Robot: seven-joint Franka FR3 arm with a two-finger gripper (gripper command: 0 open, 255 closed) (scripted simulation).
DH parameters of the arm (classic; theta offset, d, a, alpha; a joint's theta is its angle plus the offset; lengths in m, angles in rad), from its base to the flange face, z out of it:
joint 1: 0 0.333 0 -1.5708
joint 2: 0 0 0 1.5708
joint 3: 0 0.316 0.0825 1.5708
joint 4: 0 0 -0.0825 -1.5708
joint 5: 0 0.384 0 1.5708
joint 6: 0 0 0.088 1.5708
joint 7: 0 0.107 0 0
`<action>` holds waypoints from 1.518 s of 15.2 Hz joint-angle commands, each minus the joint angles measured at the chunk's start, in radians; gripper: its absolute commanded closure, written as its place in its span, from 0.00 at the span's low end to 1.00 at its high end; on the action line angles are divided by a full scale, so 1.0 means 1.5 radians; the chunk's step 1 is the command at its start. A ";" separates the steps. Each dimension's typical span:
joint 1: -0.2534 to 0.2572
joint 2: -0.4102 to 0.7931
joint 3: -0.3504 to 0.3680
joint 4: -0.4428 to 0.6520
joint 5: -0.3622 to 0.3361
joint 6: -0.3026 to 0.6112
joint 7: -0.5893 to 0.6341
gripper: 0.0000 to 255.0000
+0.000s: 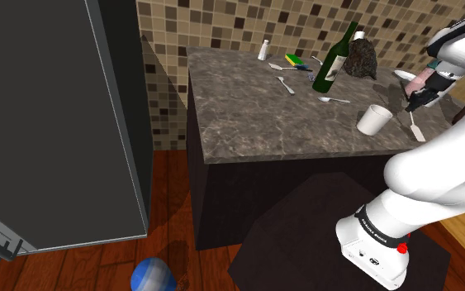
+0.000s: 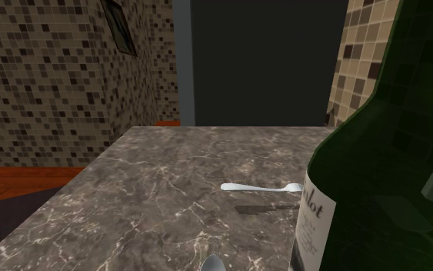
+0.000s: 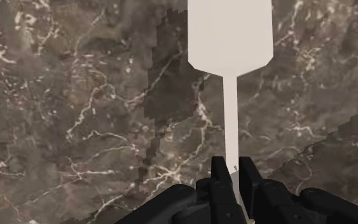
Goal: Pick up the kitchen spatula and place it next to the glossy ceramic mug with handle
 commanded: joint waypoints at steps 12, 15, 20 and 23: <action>-0.012 0.061 0.012 -0.051 0.053 0.099 -0.040 1.00; -0.012 0.061 0.012 -0.051 0.053 0.099 -0.040 1.00; -0.012 0.061 0.012 -0.051 0.053 0.099 -0.040 1.00; -0.012 0.061 0.012 -0.051 0.053 0.099 -0.040 0.00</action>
